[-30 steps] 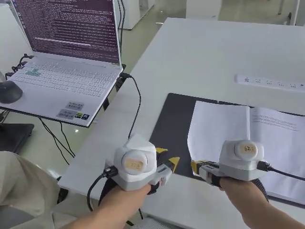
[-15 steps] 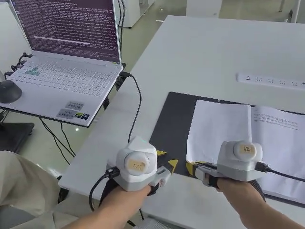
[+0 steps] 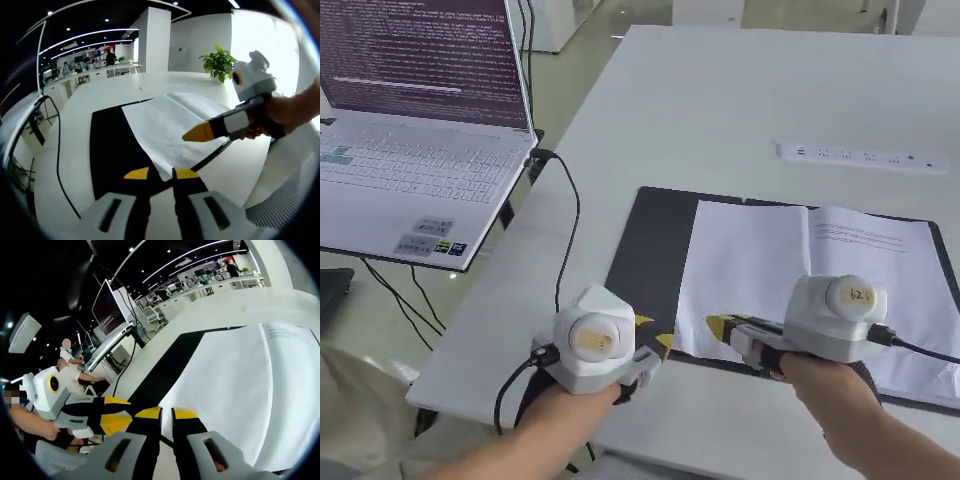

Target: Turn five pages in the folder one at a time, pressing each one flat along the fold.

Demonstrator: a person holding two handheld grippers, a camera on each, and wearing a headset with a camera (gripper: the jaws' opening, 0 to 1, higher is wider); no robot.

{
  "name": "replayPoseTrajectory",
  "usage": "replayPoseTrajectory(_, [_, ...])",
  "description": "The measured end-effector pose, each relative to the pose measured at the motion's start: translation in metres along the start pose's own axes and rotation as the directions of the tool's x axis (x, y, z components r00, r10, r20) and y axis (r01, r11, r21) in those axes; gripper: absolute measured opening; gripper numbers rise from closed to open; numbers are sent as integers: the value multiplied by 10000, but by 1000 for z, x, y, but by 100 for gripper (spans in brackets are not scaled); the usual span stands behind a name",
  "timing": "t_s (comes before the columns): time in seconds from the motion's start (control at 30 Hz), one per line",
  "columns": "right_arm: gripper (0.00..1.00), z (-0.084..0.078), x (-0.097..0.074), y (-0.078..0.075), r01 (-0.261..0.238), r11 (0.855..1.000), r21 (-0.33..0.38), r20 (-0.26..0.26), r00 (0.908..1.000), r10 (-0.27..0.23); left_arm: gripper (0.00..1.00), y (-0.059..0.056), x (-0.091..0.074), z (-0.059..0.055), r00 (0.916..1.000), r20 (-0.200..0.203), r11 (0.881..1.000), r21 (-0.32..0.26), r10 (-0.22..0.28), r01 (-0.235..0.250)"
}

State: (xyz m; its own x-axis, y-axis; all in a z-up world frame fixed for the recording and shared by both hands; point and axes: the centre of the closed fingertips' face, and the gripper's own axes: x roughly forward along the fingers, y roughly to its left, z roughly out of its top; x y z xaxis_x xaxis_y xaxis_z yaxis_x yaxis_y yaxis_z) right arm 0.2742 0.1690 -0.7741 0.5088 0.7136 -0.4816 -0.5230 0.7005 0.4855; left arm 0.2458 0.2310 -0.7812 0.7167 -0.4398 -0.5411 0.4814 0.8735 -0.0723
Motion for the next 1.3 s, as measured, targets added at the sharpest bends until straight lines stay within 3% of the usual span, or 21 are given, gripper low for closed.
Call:
replayPoseTrajectory(0.37, [5,15,-28,-41,562,9962,660,557,9966,-599,13,-17,33,-4,9981,-389,9977,462,-474,492])
replayPoseTrajectory(0.6, [3,21,-41,-59,760,9920,1008,815,9931,-844,10,-19,45,-8,9974,-574,9970,616,-433,469])
replayPoseTrajectory(0.8, [2,24,-47,-70,781,9894,1226,944,9915,-900,8,-19,49,-13,9968,-742,9963,785,-280,339])
replayPoseTrajectory(1.3, [0,39,-48,-90,724,9836,1650,1123,9894,-916,3,-15,49,-13,9991,-394,9951,975,-126,164])
